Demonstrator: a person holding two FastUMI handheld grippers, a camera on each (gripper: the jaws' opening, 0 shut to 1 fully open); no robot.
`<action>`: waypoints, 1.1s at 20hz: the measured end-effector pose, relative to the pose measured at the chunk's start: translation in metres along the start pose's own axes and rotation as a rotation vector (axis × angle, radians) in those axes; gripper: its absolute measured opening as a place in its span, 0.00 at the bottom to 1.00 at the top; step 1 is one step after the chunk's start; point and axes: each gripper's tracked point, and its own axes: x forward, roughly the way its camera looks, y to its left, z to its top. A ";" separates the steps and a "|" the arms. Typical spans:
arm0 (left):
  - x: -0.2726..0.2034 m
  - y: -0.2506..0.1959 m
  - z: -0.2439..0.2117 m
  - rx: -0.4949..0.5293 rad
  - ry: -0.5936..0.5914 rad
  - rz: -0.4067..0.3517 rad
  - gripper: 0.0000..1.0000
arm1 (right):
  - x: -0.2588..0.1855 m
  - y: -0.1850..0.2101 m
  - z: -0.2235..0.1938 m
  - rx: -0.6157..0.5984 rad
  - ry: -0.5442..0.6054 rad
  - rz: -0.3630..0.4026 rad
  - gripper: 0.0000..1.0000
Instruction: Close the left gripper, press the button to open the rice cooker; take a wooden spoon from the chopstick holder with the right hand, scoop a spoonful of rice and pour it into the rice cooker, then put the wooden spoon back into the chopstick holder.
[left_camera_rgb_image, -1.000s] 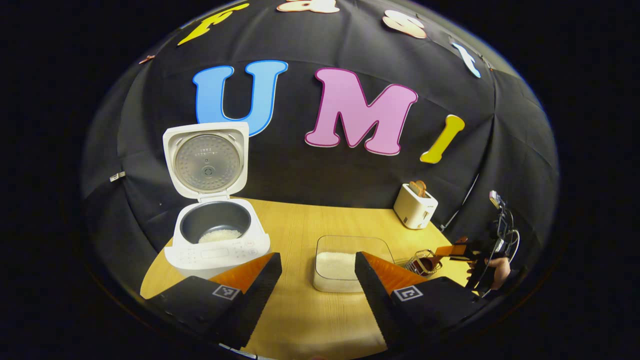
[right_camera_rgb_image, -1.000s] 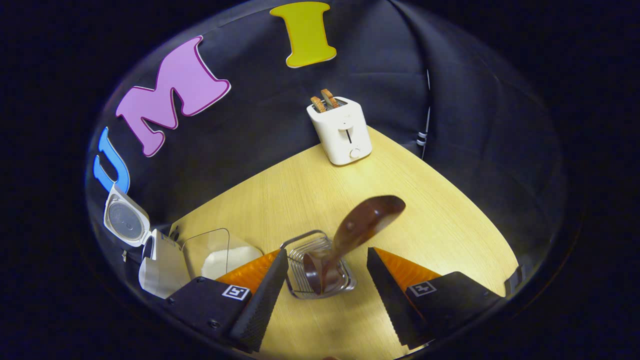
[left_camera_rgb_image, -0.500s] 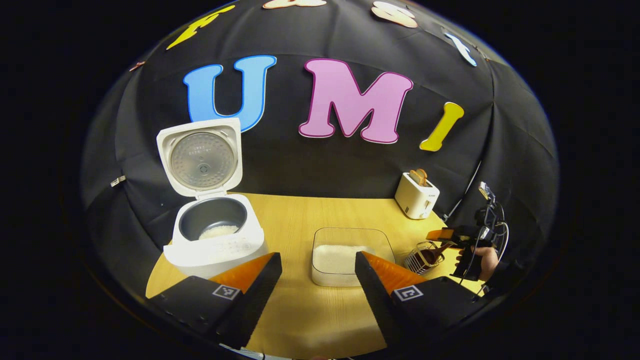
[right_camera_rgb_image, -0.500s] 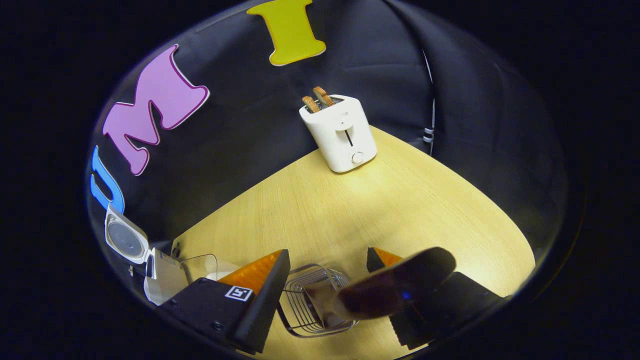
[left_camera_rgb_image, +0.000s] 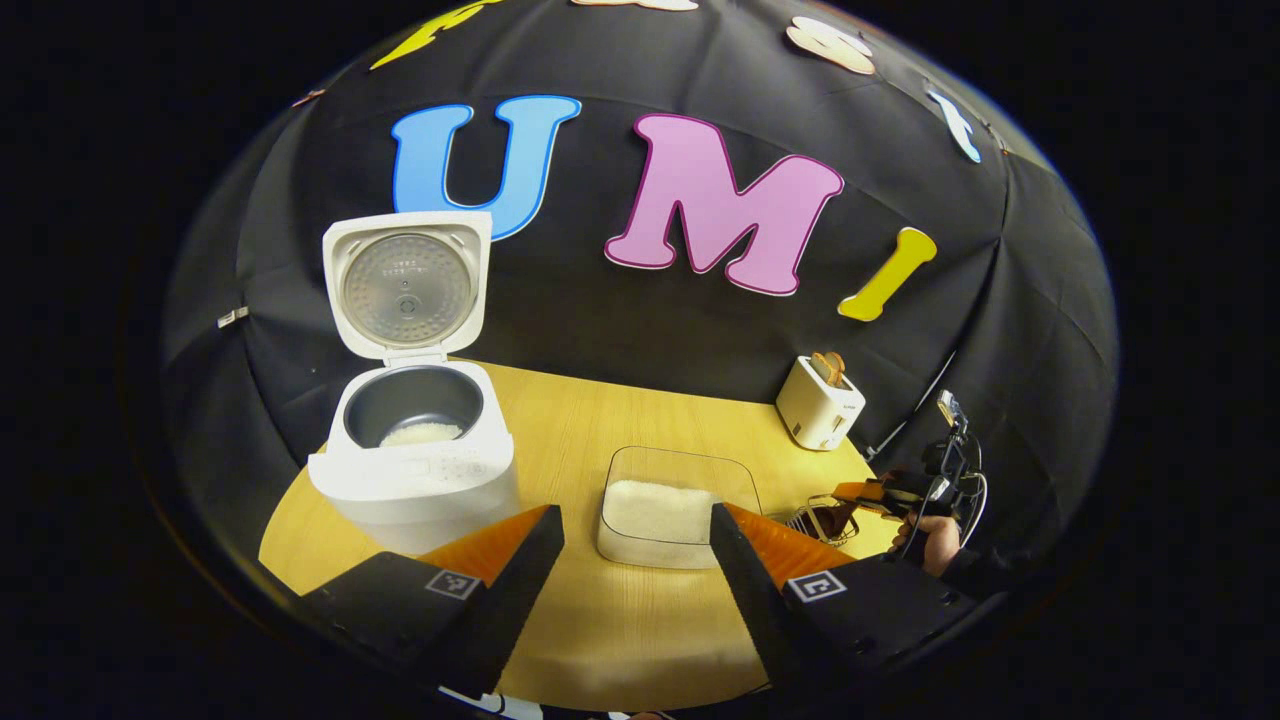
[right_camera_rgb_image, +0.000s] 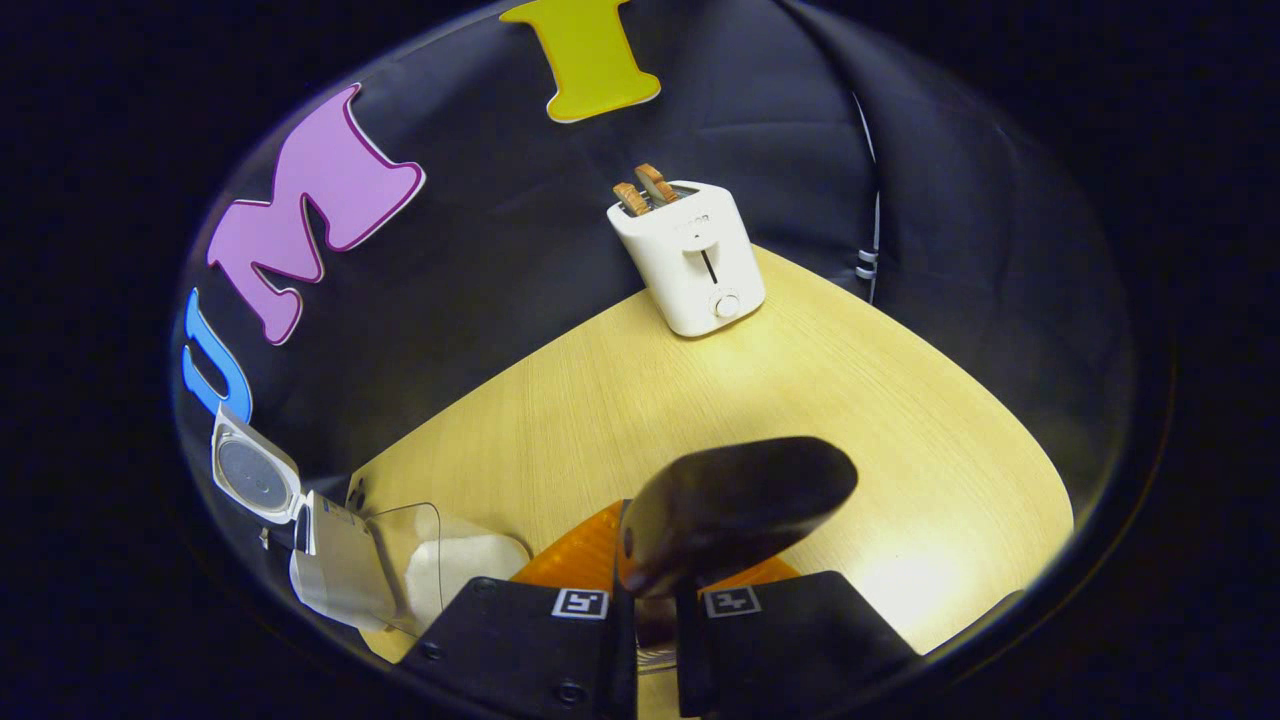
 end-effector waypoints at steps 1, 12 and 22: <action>-0.003 0.003 0.000 -0.009 -0.001 0.008 0.96 | -0.004 0.002 0.004 -0.002 -0.014 0.005 0.20; -0.015 0.039 0.008 -0.121 -0.038 0.013 0.95 | -0.078 0.047 0.087 -0.075 -0.185 0.006 0.20; -0.031 0.112 0.027 -0.287 -0.099 0.034 0.95 | -0.093 0.174 0.065 -0.069 -0.153 0.129 0.20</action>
